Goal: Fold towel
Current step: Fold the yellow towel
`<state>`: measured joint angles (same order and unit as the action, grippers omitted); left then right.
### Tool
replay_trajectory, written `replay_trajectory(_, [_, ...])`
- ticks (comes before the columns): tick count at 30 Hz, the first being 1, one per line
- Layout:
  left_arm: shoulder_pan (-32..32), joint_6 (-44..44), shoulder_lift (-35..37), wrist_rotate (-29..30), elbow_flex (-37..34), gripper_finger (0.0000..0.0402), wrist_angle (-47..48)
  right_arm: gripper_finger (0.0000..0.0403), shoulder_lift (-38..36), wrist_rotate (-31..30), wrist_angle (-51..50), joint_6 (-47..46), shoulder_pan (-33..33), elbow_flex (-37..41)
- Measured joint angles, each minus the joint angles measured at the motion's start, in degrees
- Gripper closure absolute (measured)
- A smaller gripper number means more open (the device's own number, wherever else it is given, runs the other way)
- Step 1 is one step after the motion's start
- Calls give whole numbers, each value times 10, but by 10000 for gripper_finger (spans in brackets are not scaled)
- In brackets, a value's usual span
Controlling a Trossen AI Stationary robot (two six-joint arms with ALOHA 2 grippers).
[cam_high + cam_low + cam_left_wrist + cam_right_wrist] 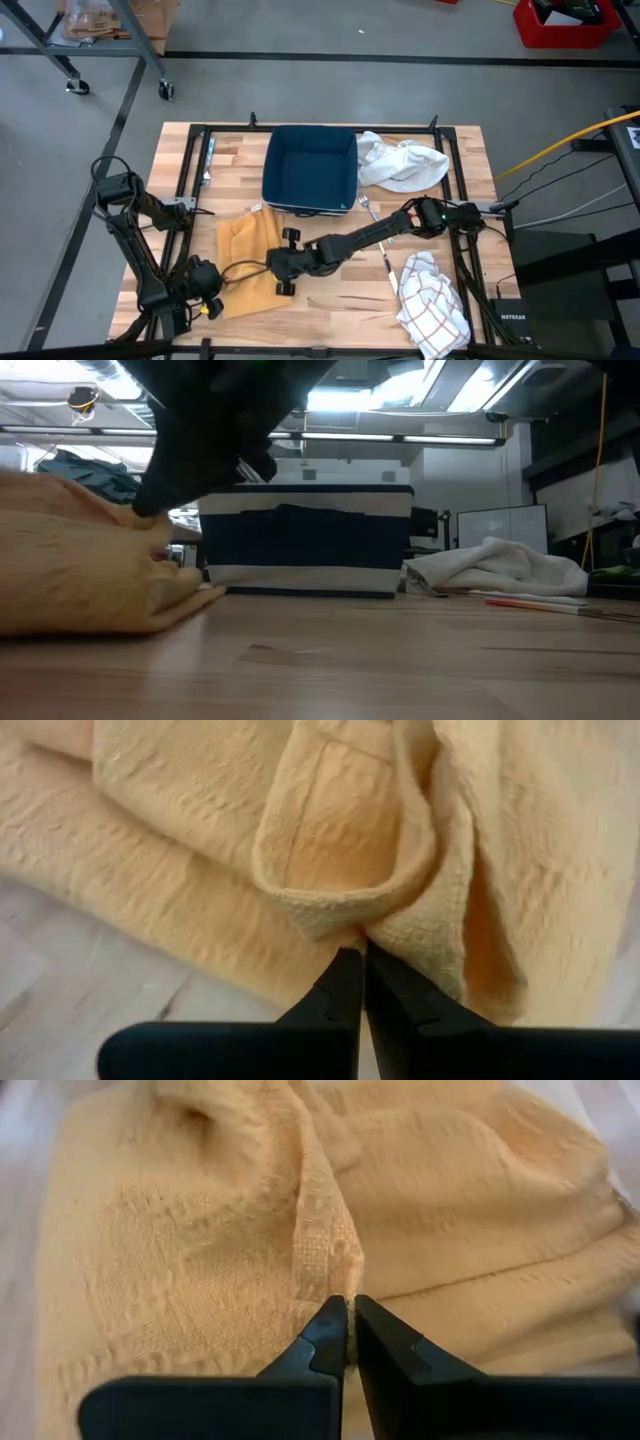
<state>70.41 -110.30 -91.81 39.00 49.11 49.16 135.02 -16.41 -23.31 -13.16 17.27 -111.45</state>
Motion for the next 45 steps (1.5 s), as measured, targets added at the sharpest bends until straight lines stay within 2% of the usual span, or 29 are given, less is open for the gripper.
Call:
replay_trajectory(5, [0, -6, 0, -11, -12, 386, -1, 378, 0, 6, -10, 0, -13, 0])
replay_trajectory(9, [-11, -21, 0, -55, -25, 364, 1, 377, 0, 10, -11, 0, -16, 0])
replay_trajectory(12, [-18, -74, 0, -78, -31, 344, 15, 377, 0, 9, -18, 0, -16, 1])
replay_trajectory(17, [-19, -163, 0, -79, -31, 327, 60, 370, 0, 6, -23, 0, -17, 2])
replay_trajectory(20, [-19, -128, 0, -79, -31, 326, 58, 344, 0, 6, -23, 0, -17, 2])
replay_trajectory(26, [-19, -55, 0, -78, -31, 325, 55, 259, 0, -21, -21, 0, -15, 2])
replay_trajectory(31, [-19, 68, 0, -78, -31, 322, 58, 206, 0, -25, -7, 0, -15, 2])
replay_trajectory(33, [-20, 89, 0, -84, -31, 314, 70, 193, 0, -25, 2, 0, -15, 2])
replay_trajectory(36, [-25, 71, 0, -96, -31, 293, 116, 183, 0, -25, 9, 0, -15, 2])
replay_trajectory(41, [-39, -7, 0, -103, -31, 242, 219, 180, 0, 1, 9, 0, -15, 2])
replay_trajectory(45, [-60, -31, 0, -108, -31, 214, 257, 180, 0, 22, 9, 3, -15, 2])
